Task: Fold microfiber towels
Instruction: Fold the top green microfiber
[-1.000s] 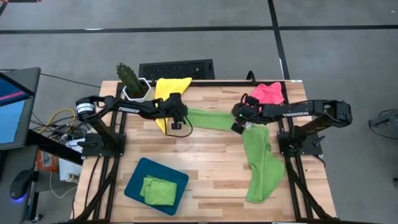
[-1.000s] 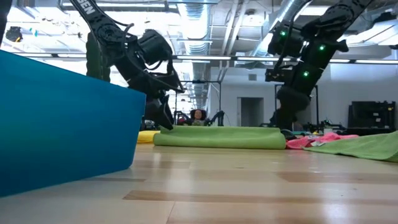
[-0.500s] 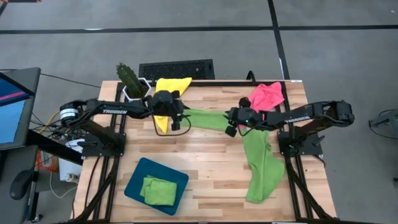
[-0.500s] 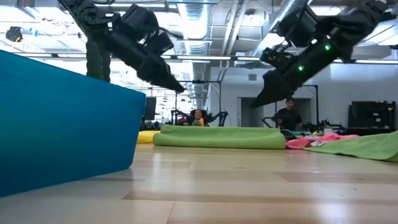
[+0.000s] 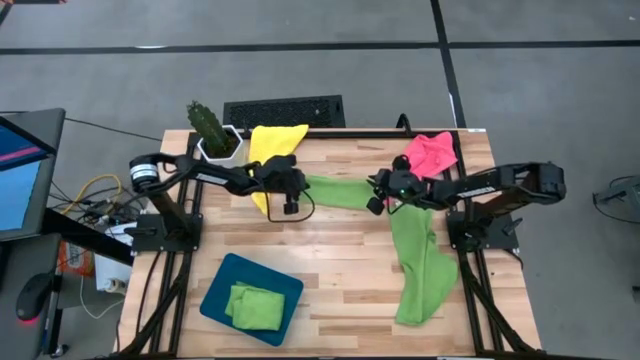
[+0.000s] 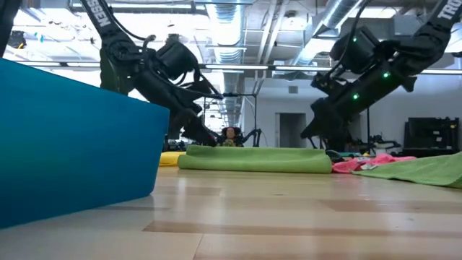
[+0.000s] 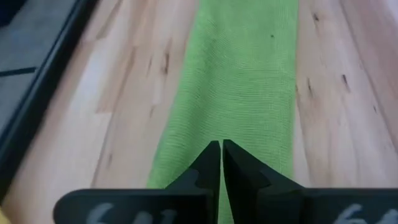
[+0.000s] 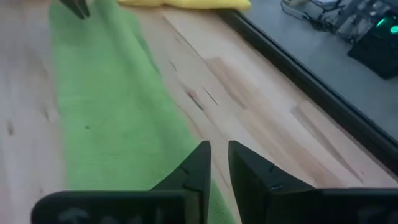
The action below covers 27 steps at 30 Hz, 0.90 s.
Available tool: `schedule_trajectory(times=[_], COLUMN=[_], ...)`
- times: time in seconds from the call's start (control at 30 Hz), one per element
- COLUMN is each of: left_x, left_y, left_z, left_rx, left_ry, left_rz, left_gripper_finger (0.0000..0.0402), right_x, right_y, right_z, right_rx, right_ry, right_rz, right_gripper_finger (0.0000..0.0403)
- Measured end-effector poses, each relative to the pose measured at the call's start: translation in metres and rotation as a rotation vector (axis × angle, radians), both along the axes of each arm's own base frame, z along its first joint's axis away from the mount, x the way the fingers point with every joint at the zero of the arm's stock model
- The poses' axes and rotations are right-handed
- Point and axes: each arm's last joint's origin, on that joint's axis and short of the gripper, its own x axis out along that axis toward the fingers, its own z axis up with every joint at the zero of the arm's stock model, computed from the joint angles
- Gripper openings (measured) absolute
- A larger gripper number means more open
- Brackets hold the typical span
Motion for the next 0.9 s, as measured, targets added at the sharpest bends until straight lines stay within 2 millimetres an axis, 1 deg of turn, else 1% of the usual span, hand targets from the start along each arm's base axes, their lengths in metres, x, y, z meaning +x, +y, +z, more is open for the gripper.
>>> schedule_trajectory(times=[0.1,0.3,0.43,0.53,0.6,0.67,0.83,0.9], left_x=[0.001,0.0,-0.002,-0.003,-0.004,-0.004,-0.005,-0.004], left_y=[0.001,0.004,0.008,0.01,0.012,0.012,0.012,0.012], left_z=[-0.008,-0.008,-0.009,-0.009,-0.009,-0.009,-0.01,-0.009], left_rx=[0.004,0.011,-0.008,-0.026,-0.044,-0.06,-0.074,-0.081], left_ry=[0.03,0.032,0.034,0.027,0.02,0.02,0.028,0.013], left_rz=[0.019,0.038,0.065,0.075,0.09,0.097,0.088,0.096], left_gripper_finger=[0.0005,0.0,0.0,0.0,0.0,0.0,0.0,0.0], right_x=[0.002,0.004,0.004,0.004,0.004,0.004,0.008,0.01], right_y=[-0.004,-0.012,-0.018,-0.019,-0.018,-0.017,-0.012,-0.009], right_z=[-0.009,-0.036,-0.045,-0.047,-0.046,-0.039,-0.008,0.001], right_rx=[0.028,0.055,0.076,0.079,0.076,0.058,-0.009,-0.014], right_ry=[0.018,0.097,0.106,0.113,0.109,0.087,-0.078,-0.148], right_rz=[0.009,-0.021,-0.06,-0.064,-0.061,-0.067,-0.061,-0.054], right_gripper_finger=[0.0077,0.0075,0.0075,0.0075,0.0075,0.0075,0.0075,0.0075])
